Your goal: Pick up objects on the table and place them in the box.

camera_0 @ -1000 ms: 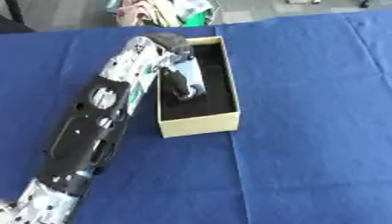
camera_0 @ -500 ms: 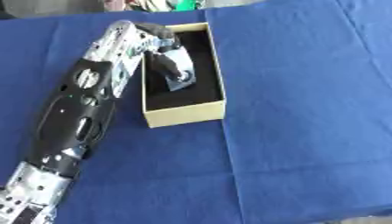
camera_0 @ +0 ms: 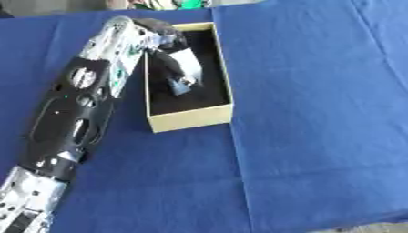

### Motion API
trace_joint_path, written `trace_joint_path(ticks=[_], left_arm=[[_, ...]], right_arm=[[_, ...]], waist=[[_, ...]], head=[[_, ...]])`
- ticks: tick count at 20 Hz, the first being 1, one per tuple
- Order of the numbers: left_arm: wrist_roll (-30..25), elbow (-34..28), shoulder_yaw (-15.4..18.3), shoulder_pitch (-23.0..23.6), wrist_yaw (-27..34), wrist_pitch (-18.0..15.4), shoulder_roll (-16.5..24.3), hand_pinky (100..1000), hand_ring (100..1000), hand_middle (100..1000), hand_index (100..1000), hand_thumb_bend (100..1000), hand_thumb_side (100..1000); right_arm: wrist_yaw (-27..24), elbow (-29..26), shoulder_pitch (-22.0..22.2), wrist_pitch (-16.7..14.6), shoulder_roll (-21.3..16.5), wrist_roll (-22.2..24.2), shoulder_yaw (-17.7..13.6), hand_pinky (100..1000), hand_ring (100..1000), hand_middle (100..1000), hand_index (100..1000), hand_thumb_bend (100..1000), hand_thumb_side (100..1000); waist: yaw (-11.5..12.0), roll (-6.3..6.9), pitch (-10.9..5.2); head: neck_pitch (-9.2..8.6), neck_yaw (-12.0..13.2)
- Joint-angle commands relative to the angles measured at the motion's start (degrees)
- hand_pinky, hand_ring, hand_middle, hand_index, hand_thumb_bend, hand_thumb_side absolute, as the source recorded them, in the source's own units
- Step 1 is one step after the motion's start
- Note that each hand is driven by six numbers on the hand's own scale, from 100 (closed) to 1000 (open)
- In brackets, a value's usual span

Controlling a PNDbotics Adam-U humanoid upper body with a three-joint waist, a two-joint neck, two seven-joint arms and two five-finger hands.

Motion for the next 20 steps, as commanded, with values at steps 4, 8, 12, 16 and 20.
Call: trace_joint_path(ticks=[4, 8, 12, 16, 20], left_arm=[[0.2, -4.4, 0.6, -2.2, -2.3, -0.8, 2.2, 810, 954, 877, 961, 998, 790], [4.2, -9.9, 1.2, -2.4, -3.7, 0.5, 3.4, 800, 944, 866, 952, 928, 833], [19.8, -24.2, 4.4, -1.7, 3.5, 7.3, 5.7, 666, 758, 731, 815, 343, 868], [35.7, -35.0, 6.4, 0.9, 23.1, 15.7, 9.8, 627, 675, 677, 766, 141, 796], [52.1, -44.5, 8.9, 4.8, 43.0, 19.4, 15.6, 634, 679, 692, 774, 100, 792]], right_arm=[[-0.4, -0.6, -0.5, -0.1, -1.3, -0.2, -0.4, 707, 772, 702, 774, 100, 912], [-0.3, -0.6, -0.4, -0.2, -1.4, -0.4, -0.5, 707, 772, 702, 773, 100, 911], [-0.2, -0.6, 0.0, -0.5, -1.8, -1.1, -1.1, 707, 771, 703, 773, 100, 912], [0.0, -0.6, 0.7, -1.1, -2.4, -2.2, -1.9, 706, 770, 704, 772, 100, 910], [0.1, -0.6, 1.6, -2.1, -2.9, -3.5, -2.7, 705, 770, 706, 772, 100, 911]], waist=[[0.2, 0.33, -0.51], [0.4, 0.30, -0.51], [1.4, 0.23, -0.56], [2.6, 0.11, -0.66], [3.7, -0.14, -0.70]], head=[[-0.40, 0.6], [-0.54, 0.8], [-0.24, 0.6], [0.00, 0.2], [0.19, 0.0]])
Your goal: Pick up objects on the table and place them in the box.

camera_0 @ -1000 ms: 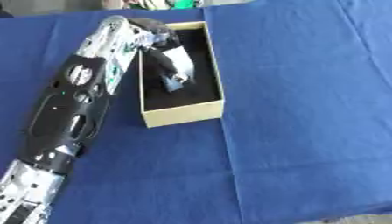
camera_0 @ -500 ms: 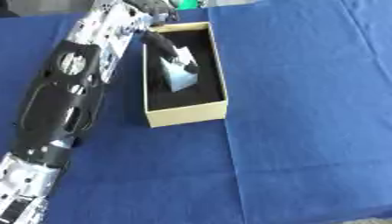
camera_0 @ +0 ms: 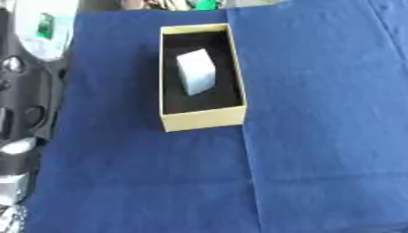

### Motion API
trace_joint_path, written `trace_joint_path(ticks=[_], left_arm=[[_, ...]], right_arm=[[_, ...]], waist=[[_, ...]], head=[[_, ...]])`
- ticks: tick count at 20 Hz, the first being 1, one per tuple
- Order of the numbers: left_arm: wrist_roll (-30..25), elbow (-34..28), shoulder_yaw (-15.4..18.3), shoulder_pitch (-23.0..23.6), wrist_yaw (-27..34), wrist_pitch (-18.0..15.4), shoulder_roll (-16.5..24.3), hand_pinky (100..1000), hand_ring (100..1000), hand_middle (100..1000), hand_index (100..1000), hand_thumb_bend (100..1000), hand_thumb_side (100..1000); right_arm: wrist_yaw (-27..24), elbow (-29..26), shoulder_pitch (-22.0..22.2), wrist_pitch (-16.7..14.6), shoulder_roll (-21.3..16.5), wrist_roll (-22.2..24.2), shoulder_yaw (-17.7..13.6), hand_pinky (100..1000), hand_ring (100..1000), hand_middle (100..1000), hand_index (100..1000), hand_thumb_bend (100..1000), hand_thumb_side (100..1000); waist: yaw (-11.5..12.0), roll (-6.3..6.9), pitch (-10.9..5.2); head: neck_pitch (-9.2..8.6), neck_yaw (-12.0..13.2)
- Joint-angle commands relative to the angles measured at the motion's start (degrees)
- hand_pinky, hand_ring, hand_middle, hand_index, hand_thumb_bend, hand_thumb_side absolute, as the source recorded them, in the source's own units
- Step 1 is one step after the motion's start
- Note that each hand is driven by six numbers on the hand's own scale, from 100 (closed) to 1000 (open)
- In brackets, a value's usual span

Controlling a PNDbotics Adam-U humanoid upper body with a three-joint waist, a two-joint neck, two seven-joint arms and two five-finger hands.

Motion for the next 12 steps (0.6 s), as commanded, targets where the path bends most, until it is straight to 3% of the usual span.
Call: trace_joint_path(ticks=[1, 3, 5, 8, 12], left_arm=[[13.8, -8.7, 2.6, 1.8, 14.6, 2.5, 6.0, 634, 681, 694, 776, 100, 790], [22.4, -13.7, 3.4, 4.9, 21.7, 2.8, 8.8, 635, 687, 702, 783, 100, 771], [30.4, -16.6, 3.8, 8.2, 27.4, 1.0, 11.3, 631, 683, 699, 784, 100, 751], [39.6, -17.5, 4.1, 14.3, 31.4, -6.9, 15.1, 634, 689, 704, 791, 163, 719], [44.9, -17.6, 4.8, 23.5, 33.3, -15.6, 17.4, 647, 709, 724, 806, 224, 721]], right_arm=[[0.2, -0.6, 0.2, -1.0, -2.5, -1.4, -1.5, 705, 770, 706, 772, 100, 910], [0.1, -0.6, 0.7, -1.8, -2.7, -2.5, -1.9, 704, 770, 708, 773, 100, 912], [-0.2, -0.6, 1.1, -2.8, -2.9, -3.8, -2.3, 704, 771, 710, 775, 100, 916], [-0.7, -0.6, 1.5, -4.6, -3.2, -5.6, -2.5, 704, 780, 723, 783, 100, 924], [-1.2, -0.6, 1.8, -8.0, -3.4, -7.5, -2.7, 706, 801, 762, 811, 100, 959]], waist=[[0.5, -0.22, -0.70], [1.0, -0.33, -0.65], [1.3, -0.33, -0.63], [1.8, -0.25, -0.51], [2.1, -0.25, -0.23]], head=[[0.48, -0.2], [0.53, 0.0], [0.50, 0.2], [0.10, 0.0], [-0.57, -1.2]])
